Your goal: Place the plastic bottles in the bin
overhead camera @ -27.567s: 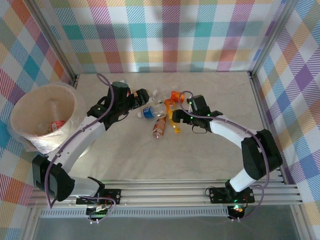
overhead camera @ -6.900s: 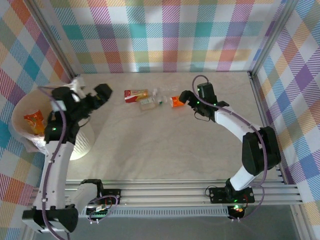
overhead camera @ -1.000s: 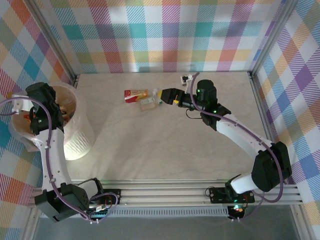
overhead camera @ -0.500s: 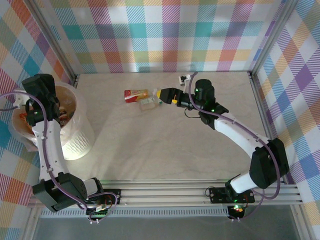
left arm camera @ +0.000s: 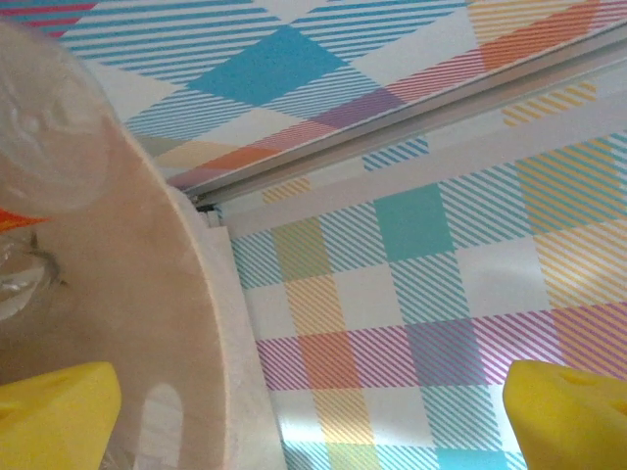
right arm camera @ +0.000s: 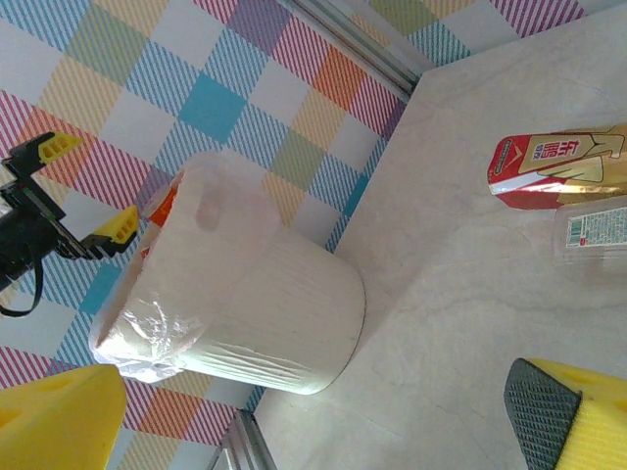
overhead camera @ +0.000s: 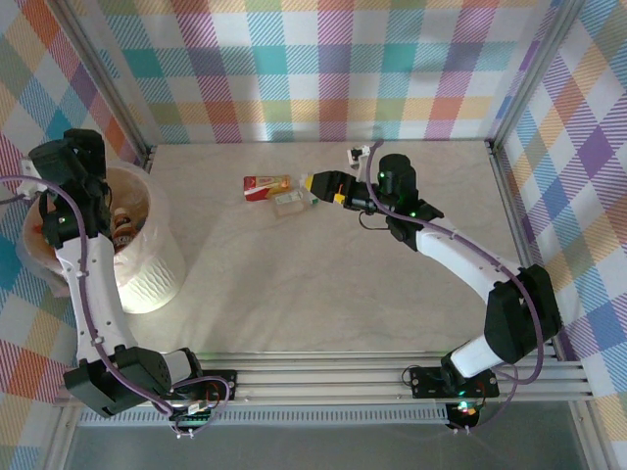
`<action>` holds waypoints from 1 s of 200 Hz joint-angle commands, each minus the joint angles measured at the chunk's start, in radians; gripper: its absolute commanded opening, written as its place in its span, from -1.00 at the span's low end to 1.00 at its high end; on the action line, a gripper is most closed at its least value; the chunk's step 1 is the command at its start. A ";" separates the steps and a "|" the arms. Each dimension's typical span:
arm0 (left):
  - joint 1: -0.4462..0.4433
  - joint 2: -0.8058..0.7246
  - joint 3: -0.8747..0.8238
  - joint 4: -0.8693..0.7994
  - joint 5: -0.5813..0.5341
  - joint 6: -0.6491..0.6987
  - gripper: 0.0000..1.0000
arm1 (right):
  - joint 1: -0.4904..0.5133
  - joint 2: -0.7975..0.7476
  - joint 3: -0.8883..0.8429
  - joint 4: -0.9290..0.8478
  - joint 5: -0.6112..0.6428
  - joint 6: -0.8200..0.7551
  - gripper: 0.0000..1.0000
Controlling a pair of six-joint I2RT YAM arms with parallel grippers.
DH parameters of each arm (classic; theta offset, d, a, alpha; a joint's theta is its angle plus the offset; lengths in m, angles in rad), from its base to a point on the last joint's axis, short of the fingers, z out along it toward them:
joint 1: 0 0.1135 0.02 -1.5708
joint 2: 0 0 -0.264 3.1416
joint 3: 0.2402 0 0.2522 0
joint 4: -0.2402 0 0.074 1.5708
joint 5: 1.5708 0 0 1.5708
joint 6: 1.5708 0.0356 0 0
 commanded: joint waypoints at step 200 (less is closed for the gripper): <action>0.009 0.270 0.121 -0.141 0.116 0.308 1.00 | 0.000 0.046 0.053 0.008 -0.036 0.019 0.99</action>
